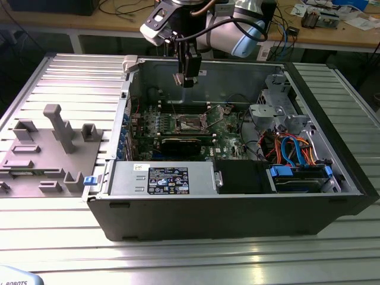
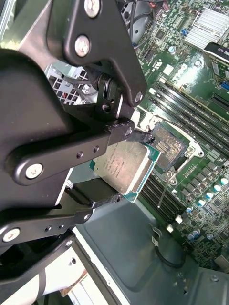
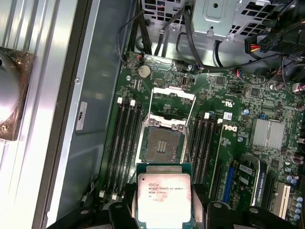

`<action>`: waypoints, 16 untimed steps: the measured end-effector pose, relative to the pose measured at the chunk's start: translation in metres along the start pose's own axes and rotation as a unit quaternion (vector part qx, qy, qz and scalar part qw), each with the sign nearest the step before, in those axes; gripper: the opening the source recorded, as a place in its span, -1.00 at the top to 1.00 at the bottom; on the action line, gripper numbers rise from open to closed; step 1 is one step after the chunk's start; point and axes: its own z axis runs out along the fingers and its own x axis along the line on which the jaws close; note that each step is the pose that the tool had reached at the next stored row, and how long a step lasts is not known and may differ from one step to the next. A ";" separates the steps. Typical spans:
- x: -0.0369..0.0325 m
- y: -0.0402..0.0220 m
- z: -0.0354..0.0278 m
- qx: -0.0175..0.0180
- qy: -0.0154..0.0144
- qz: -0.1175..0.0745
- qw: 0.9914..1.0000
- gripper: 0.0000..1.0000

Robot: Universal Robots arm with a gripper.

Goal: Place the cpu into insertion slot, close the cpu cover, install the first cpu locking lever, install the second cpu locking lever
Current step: 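Place the cpu into insertion slot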

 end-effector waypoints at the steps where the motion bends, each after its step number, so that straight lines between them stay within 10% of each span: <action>1: 0.0000 0.0000 0.0000 0.000 0.000 0.001 1.000 -0.09; 16: 0.0000 0.0000 0.0004 0.000 0.000 0.011 1.000 -0.09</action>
